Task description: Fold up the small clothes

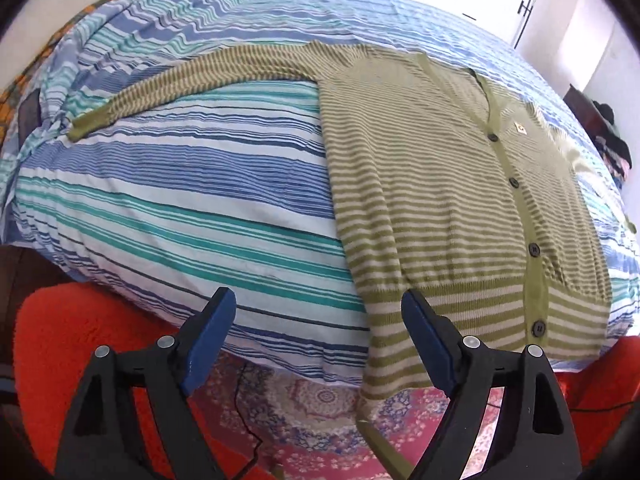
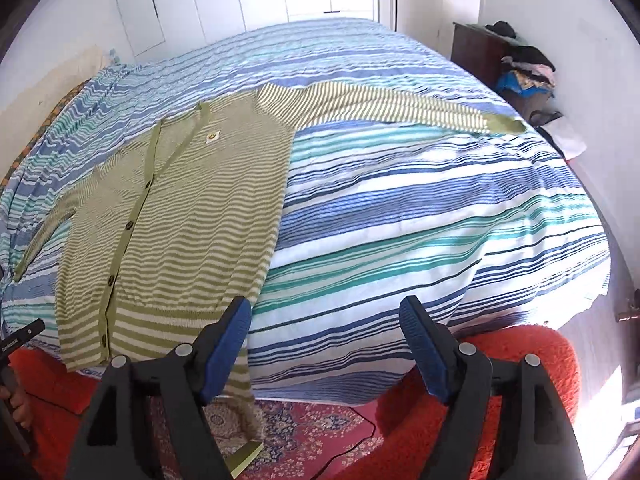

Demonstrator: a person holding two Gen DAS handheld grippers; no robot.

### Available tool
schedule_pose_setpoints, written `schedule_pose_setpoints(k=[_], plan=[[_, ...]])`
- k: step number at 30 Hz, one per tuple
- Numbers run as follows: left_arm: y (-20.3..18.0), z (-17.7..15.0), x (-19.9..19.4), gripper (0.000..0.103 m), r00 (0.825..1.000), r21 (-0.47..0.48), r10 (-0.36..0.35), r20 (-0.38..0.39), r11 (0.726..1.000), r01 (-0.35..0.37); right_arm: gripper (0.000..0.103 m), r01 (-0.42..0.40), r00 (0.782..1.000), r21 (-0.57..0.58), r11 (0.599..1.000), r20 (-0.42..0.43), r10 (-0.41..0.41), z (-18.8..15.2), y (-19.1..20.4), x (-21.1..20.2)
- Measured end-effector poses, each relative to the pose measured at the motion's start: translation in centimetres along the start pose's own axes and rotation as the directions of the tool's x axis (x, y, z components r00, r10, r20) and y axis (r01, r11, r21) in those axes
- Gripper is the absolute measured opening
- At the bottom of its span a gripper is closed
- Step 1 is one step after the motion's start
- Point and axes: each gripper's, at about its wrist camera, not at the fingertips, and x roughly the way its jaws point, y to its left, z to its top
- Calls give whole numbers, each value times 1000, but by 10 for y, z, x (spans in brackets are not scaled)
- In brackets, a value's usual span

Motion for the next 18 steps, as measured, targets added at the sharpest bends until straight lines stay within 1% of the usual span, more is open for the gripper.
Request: schedule_pose_setpoints(k=[1, 2, 3, 6, 10, 13, 18], plan=[[0, -1, 0, 86, 1000, 8, 23, 15, 1000, -23, 78, 12, 999, 1, 1000, 53, -12, 0, 2, -8], [1, -3, 1, 86, 999, 17, 44, 25, 999, -44, 80, 22, 996, -4, 1000, 85, -22, -2, 3, -13], [0, -5, 2, 86, 998, 24, 59, 28, 998, -60, 84, 25, 995, -9, 1000, 100, -24, -3, 8, -16], [2, -7, 5, 86, 998, 17, 54, 15, 998, -54, 85, 16, 995, -9, 1000, 95, -15, -4, 12, -16], [3, -11, 2, 86, 999, 23, 50, 20, 998, -50, 85, 25, 997, -20, 999, 73, -23, -7, 19, -12], [4, -14, -2, 86, 998, 26, 51, 27, 998, -51, 85, 28, 996, -34, 999, 90, -25, -15, 22, -16], [11, -13, -4, 87, 999, -12, 37, 22, 999, -36, 85, 34, 995, -39, 999, 92, -31, -18, 24, -18]])
